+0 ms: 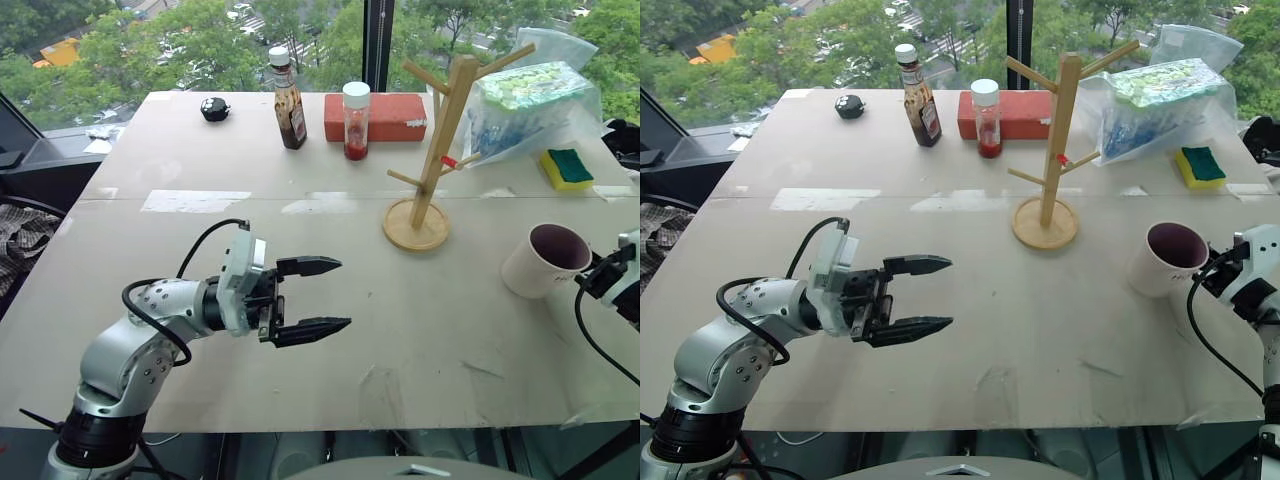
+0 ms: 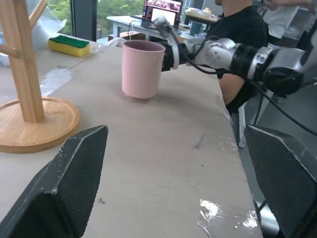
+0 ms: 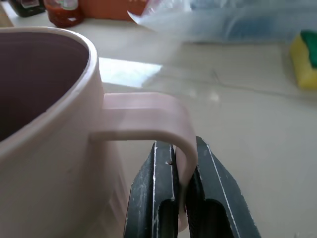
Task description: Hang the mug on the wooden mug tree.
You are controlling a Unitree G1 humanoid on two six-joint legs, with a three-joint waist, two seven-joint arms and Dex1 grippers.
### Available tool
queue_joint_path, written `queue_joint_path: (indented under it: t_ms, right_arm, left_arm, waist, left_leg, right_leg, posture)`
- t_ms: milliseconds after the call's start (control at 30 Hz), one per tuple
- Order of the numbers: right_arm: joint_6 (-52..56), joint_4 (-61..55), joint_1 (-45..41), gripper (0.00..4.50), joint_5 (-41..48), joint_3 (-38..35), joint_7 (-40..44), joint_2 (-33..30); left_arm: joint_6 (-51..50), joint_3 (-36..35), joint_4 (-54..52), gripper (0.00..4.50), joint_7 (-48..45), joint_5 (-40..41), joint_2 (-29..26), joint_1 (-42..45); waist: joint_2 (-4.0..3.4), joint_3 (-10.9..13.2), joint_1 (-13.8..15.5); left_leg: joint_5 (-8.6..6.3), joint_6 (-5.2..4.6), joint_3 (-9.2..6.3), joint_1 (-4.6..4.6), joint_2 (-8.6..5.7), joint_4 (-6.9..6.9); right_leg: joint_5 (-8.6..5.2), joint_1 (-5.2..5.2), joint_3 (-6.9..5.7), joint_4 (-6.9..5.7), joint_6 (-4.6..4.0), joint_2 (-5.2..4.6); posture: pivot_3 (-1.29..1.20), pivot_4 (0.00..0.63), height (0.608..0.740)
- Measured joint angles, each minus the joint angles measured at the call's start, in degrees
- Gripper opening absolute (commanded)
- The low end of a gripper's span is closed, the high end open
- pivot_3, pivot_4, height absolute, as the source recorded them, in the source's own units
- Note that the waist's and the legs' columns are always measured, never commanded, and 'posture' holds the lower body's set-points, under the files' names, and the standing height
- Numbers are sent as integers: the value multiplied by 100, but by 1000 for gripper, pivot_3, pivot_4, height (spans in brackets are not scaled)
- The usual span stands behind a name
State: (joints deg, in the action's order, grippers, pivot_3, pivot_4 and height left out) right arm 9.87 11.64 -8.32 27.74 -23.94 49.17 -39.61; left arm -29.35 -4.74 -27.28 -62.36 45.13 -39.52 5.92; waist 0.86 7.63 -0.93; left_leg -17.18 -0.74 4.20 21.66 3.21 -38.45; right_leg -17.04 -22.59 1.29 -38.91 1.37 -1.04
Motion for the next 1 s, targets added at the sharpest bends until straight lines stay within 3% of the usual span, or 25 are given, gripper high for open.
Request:
queue_joint_path:
  t_ms: [167,400,800,1000]
  right_arm:
    - [513,-1750,-261,135,40,277,-253,-307]
    - [1765,-3158,-915,135,118,882,-910,-453]
    - [3215,-3847,-1441,135,558,992,-1101,-1022]
    - [3345,-3797,-1750,135,430,1265,-1092,-1143]
  left_arm:
    - [273,-209,212,4500,230,-150,152,47]
    - [353,-524,374,4500,261,-103,166,-53]
    - [456,-691,428,4500,260,-60,227,-186]
    - [473,-908,421,4500,187,150,225,-369]
  waist:
    - [-7,5,3]
    - [-1,8,69]
    - [2,10,25]
    - [4,11,14]
  left_leg:
    - [0,0,-4,2,1,0]
    - [-1,-2,-10,17,-2,-1]
    - [-2,-4,-12,18,-2,0]
    - [-2,-4,-11,18,0,1]
  right_leg:
    - [0,-2,-1,0,0,0]
    - [0,-10,-18,8,0,-10]
    - [0,-12,-17,7,0,-11]
    - [0,-13,-16,8,0,-13]
  posture:
    - [0,150,740]
    - [0,150,740]
    - [0,150,740]
    - [0,150,740]
